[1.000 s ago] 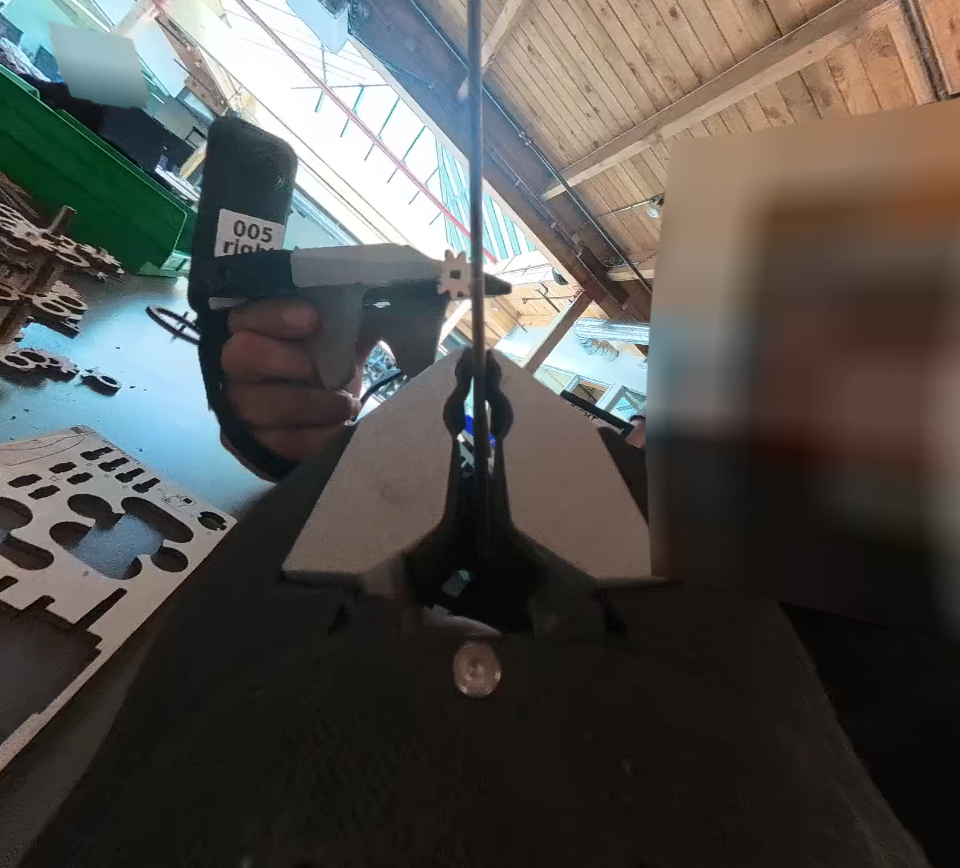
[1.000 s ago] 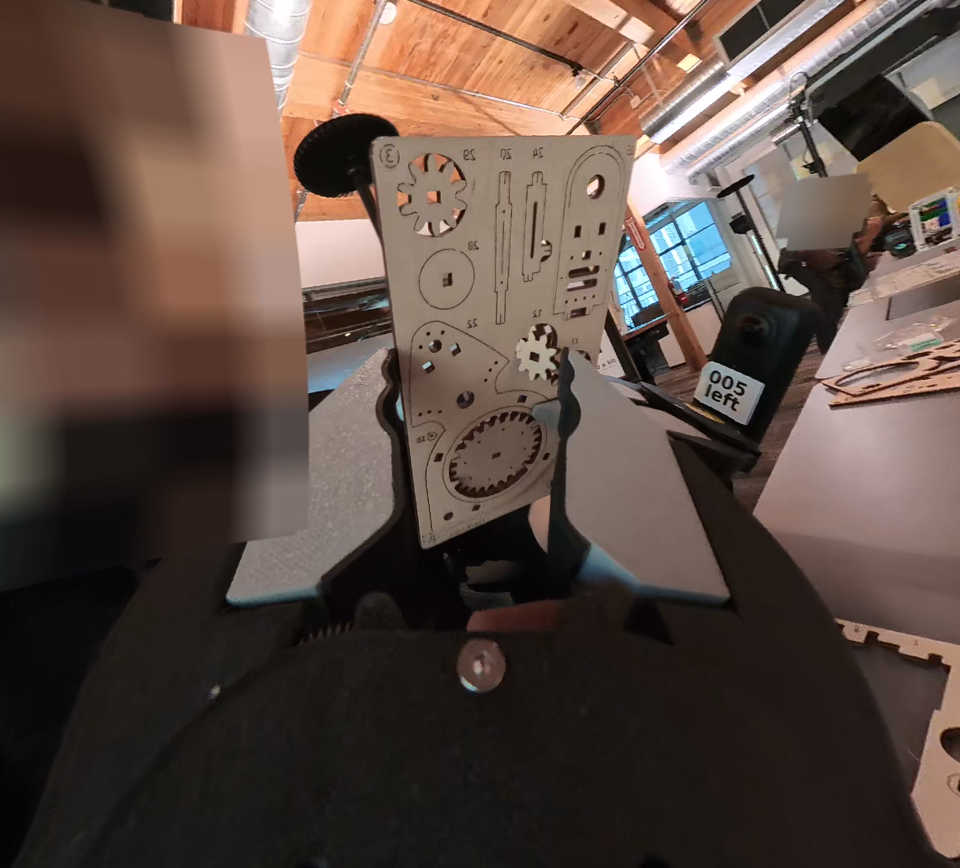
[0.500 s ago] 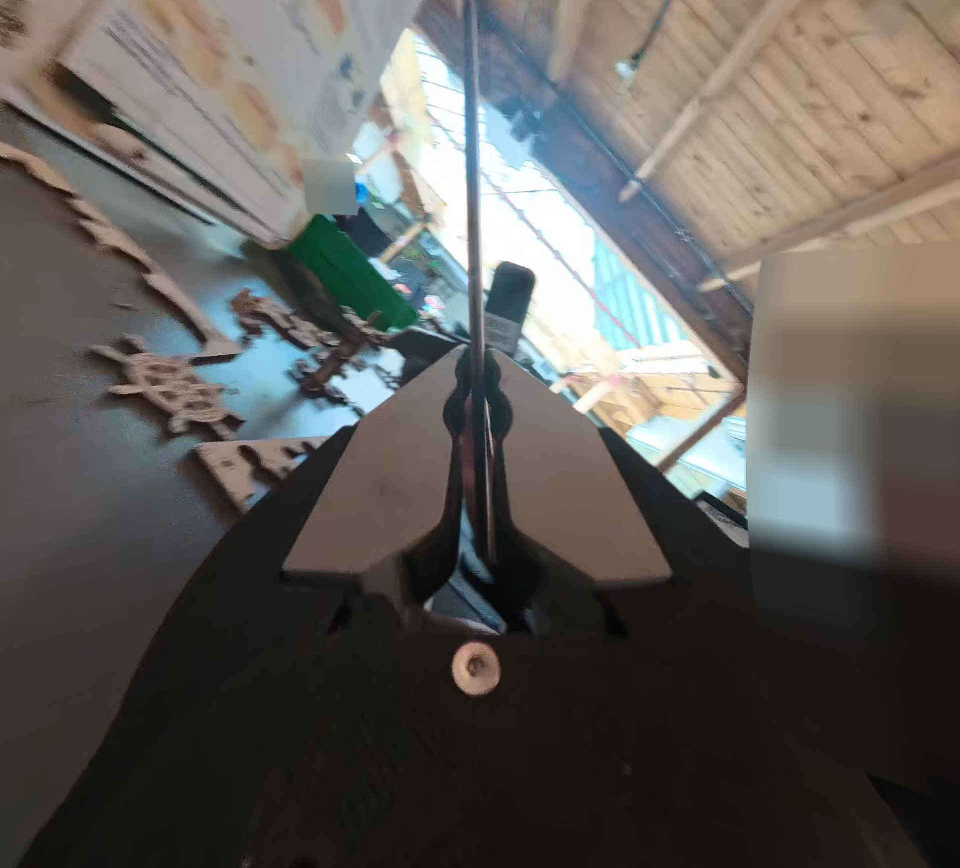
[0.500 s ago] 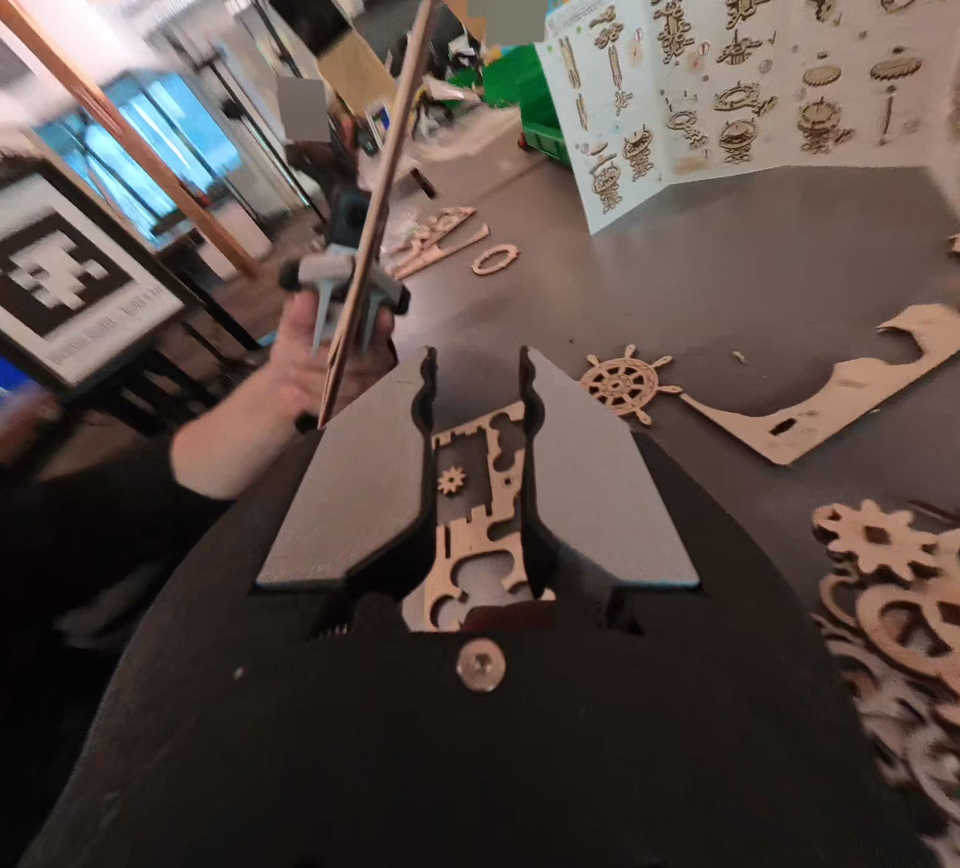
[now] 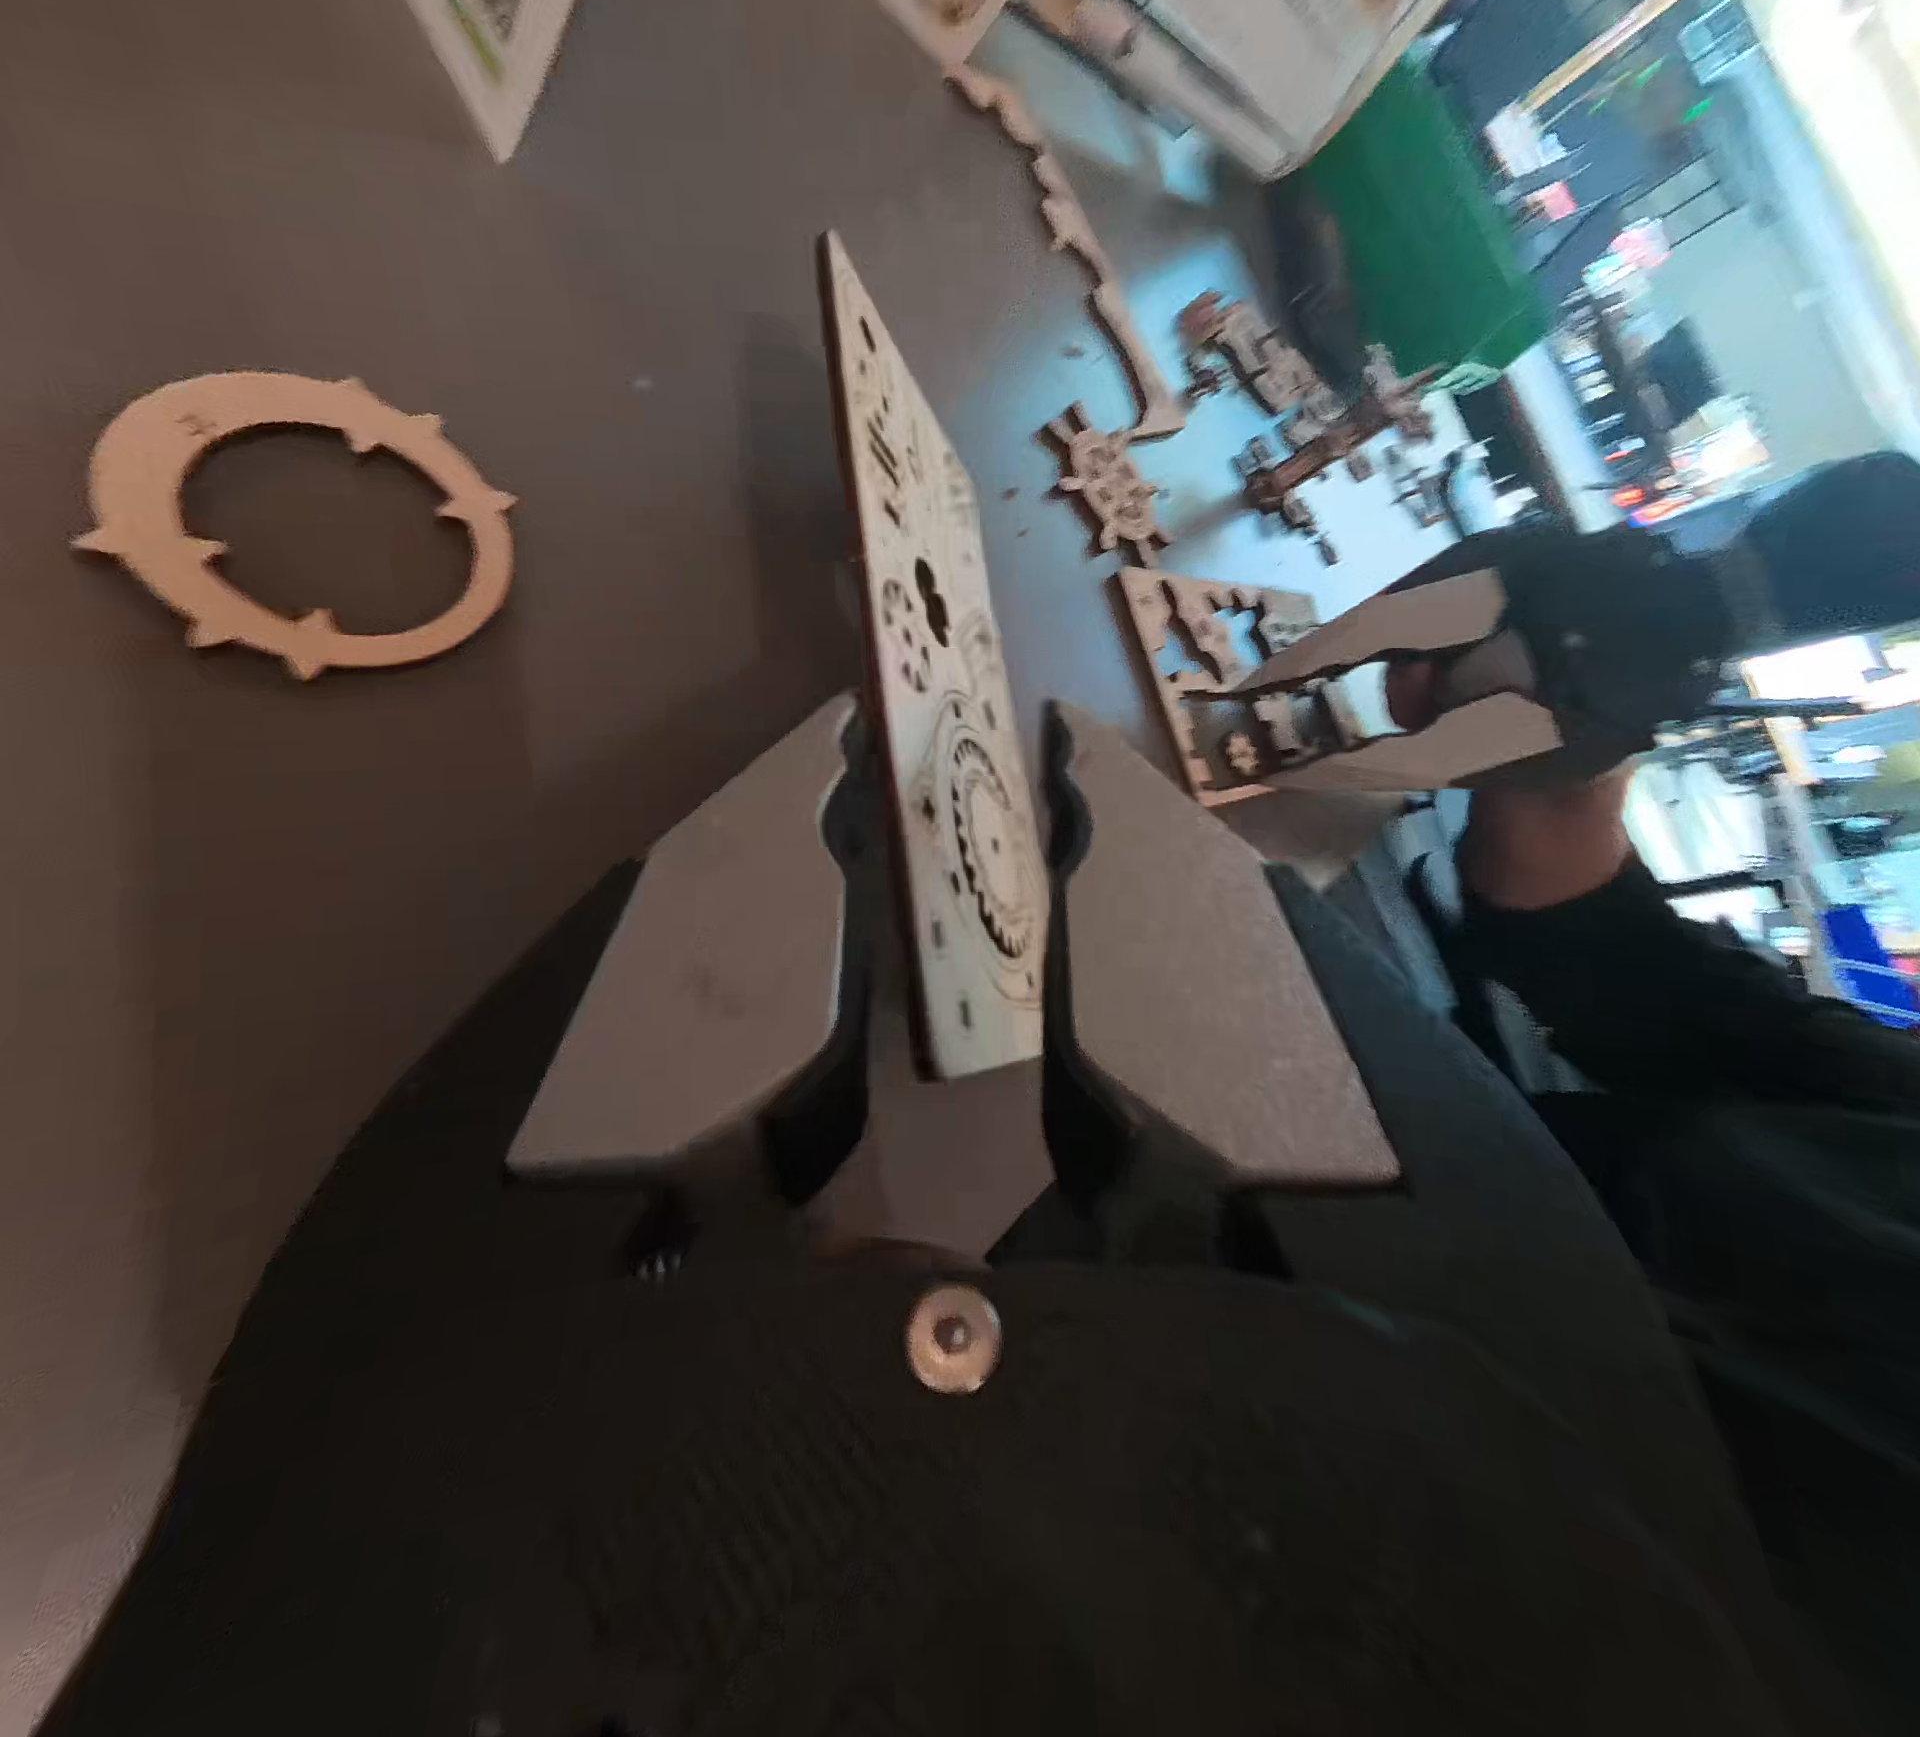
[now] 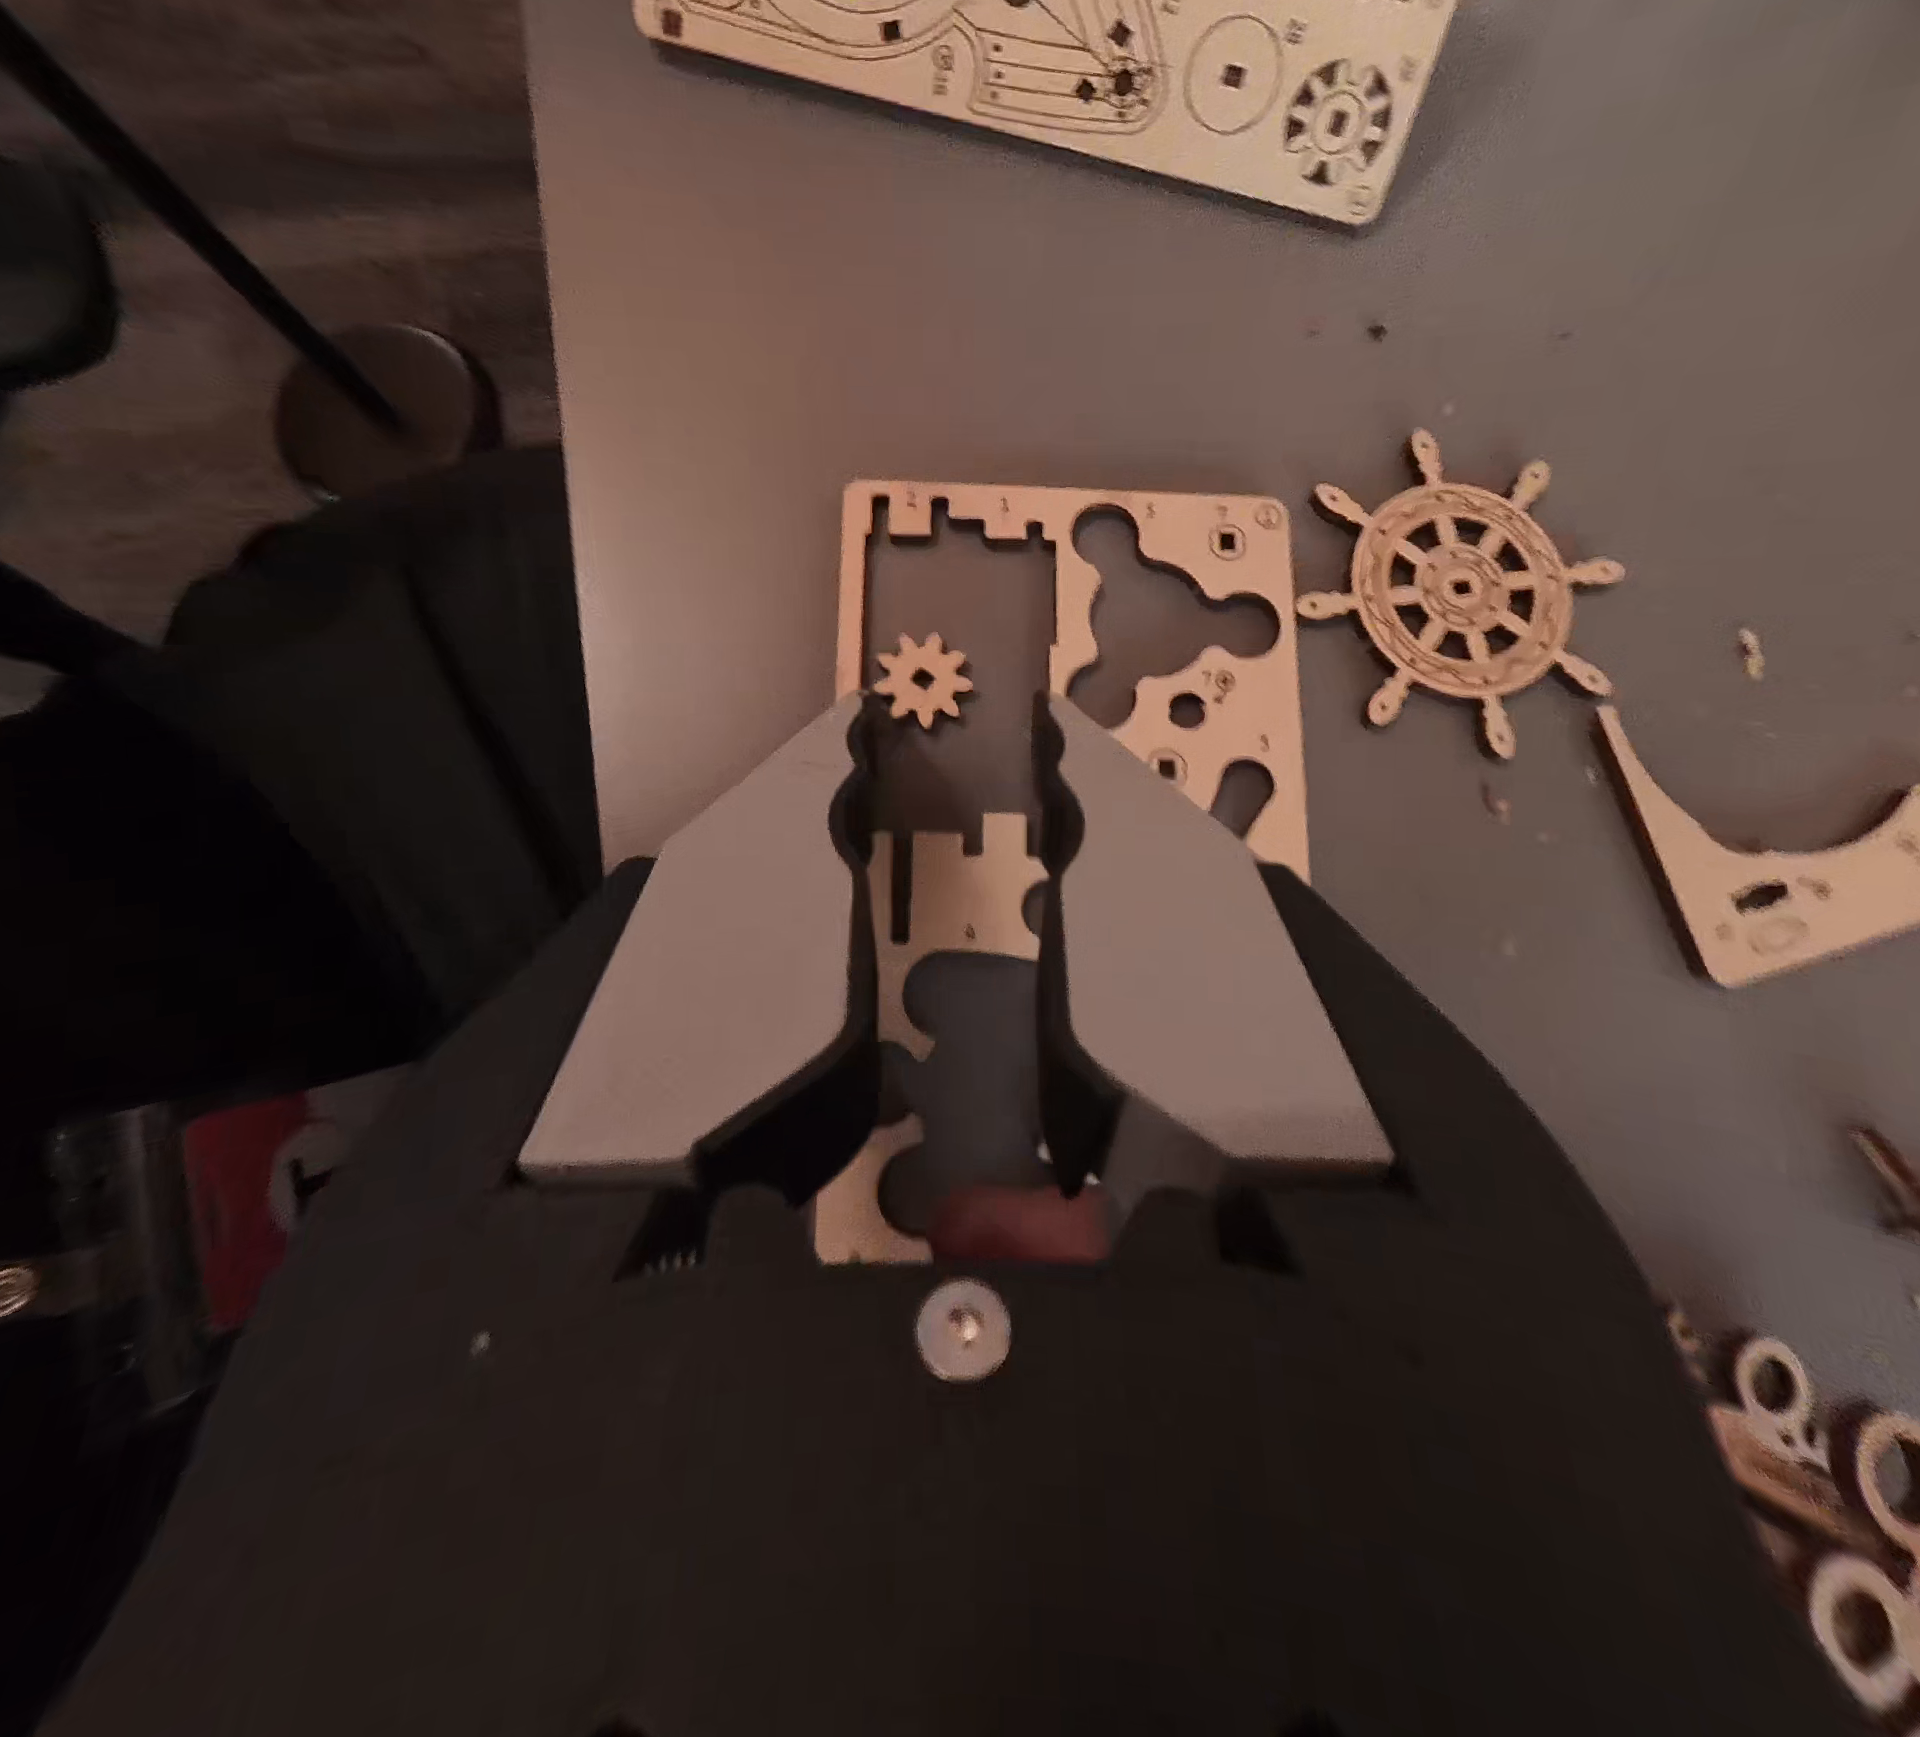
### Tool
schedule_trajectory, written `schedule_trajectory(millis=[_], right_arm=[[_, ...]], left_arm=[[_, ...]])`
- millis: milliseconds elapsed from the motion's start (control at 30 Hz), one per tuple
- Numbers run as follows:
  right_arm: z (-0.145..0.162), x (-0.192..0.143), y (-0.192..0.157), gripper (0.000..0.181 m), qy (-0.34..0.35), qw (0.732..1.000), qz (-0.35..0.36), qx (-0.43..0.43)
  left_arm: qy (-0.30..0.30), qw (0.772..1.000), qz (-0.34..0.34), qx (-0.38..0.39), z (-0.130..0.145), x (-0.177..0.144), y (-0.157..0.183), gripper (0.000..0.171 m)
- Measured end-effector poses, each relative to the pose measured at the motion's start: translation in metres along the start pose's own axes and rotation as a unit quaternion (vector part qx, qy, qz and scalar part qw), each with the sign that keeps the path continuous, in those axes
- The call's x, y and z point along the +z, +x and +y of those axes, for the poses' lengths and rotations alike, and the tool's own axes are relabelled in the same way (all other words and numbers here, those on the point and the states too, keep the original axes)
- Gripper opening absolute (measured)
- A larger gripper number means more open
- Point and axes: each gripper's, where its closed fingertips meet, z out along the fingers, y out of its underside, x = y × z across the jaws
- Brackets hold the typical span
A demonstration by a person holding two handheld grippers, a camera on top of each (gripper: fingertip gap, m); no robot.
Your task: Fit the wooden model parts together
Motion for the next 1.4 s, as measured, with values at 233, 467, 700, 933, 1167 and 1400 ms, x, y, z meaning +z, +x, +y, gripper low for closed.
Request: schedule_trajectory(millis=[233,467,700,933,1167,1400], right_arm=[[-0.005,0.006,-0.005,0.026,-0.002,0.999,-0.047,0.013],[-0.005,0.001,-0.001,0.012,0.015,0.998,-0.052,0.029],[0.001,-0.113,0.030,0.011,0.127,0.988,-0.003,0.090],[0.123,-0.175,0.095,0.010,0.078,0.968,0.130,0.200],[0.174,-0.160,0.091,0.000,0.035,0.968,0.135,0.211],[0.183,-0.168,0.095,0.005,0.057,0.963,0.153,0.216]], left_arm=[[0.032,0.990,-0.114,0.076,-0.018,-0.010,-0.012,0.062],[0.074,0.983,-0.103,0.130,-0.020,-0.004,0.025,0.053],[0.043,0.977,-0.024,0.206,-0.003,0.052,0.085,0.050],[-0.041,0.924,-0.009,0.380,0.021,0.152,0.147,0.047],[-0.099,0.919,0.025,0.380,0.025,0.213,0.172,0.047],[-0.159,0.894,-0.047,0.417,0.038,0.234,0.130,0.046]])
